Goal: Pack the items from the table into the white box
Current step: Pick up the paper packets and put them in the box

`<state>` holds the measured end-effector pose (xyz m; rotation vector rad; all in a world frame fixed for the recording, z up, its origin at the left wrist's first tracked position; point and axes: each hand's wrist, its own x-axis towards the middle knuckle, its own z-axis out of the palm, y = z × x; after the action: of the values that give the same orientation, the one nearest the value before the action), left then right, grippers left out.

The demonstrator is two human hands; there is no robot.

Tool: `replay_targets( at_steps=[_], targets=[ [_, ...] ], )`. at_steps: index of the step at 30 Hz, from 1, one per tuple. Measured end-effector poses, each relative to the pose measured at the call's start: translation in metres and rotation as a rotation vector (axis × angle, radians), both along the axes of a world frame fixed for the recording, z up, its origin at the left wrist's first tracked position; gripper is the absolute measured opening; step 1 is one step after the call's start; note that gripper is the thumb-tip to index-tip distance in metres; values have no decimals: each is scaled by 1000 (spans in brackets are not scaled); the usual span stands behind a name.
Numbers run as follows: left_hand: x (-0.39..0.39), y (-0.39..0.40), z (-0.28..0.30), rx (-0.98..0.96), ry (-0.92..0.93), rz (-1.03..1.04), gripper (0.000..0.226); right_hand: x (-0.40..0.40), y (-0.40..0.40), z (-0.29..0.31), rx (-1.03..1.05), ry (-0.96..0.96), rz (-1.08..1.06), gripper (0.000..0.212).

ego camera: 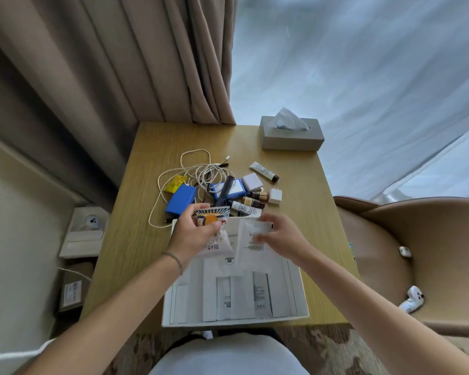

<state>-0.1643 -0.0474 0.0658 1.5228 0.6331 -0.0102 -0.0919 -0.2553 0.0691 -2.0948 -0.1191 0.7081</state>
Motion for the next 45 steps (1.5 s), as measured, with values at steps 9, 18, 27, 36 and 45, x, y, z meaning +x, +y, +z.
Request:
replay_targets(
  at_steps=[9, 18, 27, 36, 45],
  targets=[
    [-30, 18, -8, -18, 46, 3, 44, -43, 24, -68, -292, 62, 297, 29],
    [-40, 21, -10, 5, 74, -12, 45, -61, 31, -113, -435, 18, 335, 27],
    [-30, 8, -17, 112, 169, -136, 36, -59, 31, -86, -518, -418, 417, 20],
    [-20, -31, -48, 216, 254, -372, 35, -15, -10, -29, -276, -477, 60, 17],
    [-15, -78, -76, 492, 278, -629, 28, -24, -15, -28, -185, -451, 6, 19]
  ],
)
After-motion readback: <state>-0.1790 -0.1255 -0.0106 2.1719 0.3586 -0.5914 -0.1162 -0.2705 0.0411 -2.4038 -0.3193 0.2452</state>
